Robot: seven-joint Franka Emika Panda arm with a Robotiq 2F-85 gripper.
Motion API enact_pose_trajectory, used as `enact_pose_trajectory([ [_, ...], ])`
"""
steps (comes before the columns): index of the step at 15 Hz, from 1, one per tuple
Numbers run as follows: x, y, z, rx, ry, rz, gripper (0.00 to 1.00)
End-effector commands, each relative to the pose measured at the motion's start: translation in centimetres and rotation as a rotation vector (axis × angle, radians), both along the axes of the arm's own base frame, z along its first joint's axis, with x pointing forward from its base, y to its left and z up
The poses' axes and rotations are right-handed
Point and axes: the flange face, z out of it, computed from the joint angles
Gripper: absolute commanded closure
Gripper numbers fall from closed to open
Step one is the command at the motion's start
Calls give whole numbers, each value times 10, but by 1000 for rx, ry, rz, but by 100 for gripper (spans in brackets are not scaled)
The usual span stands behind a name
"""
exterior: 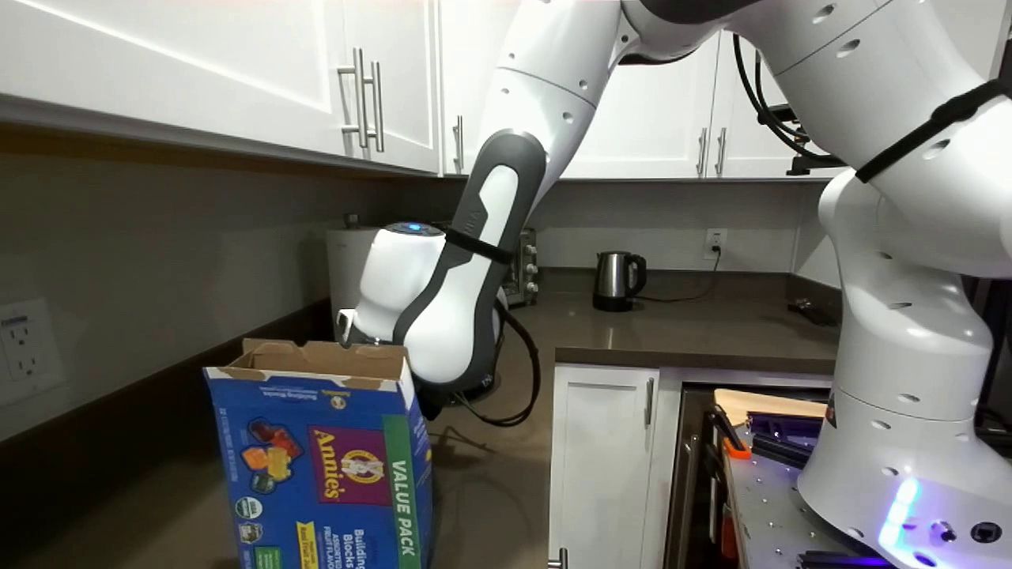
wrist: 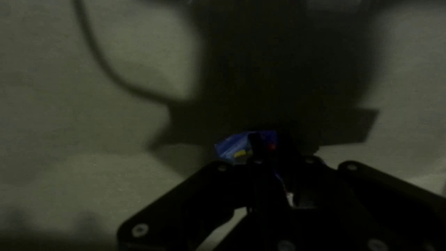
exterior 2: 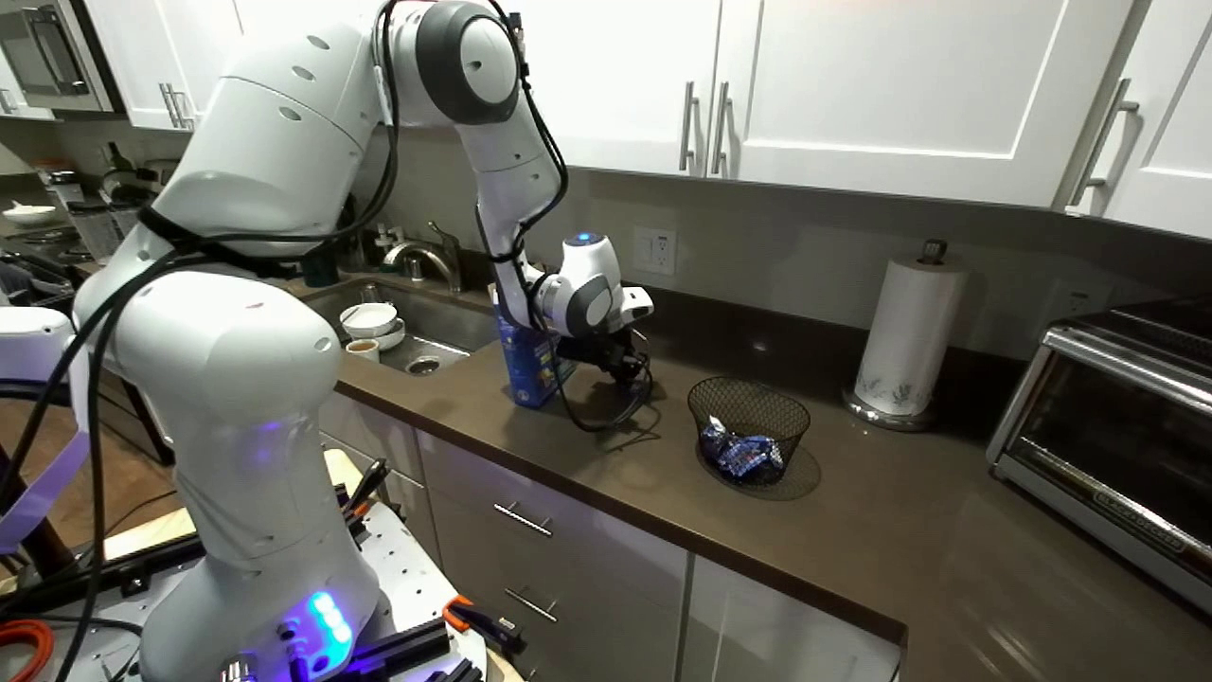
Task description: Put the pack on the table inside the box
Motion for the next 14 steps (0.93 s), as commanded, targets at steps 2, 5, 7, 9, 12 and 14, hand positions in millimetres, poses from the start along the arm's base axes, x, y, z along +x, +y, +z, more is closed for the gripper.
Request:
enact_pose_trajectory([
  [2,-3,-8,16,-24,-8,-11,100],
  [5,-3,-14,25,-33,-14,-21,100],
  [7,-3,-18,33,-30,-15,-26,100],
  [9,-4,-21,43,-23,-14,-31,100],
  [12,-7,-26,59,-18,-9,-38,100],
  [14,-9,-29,71,-14,1,-42,100],
])
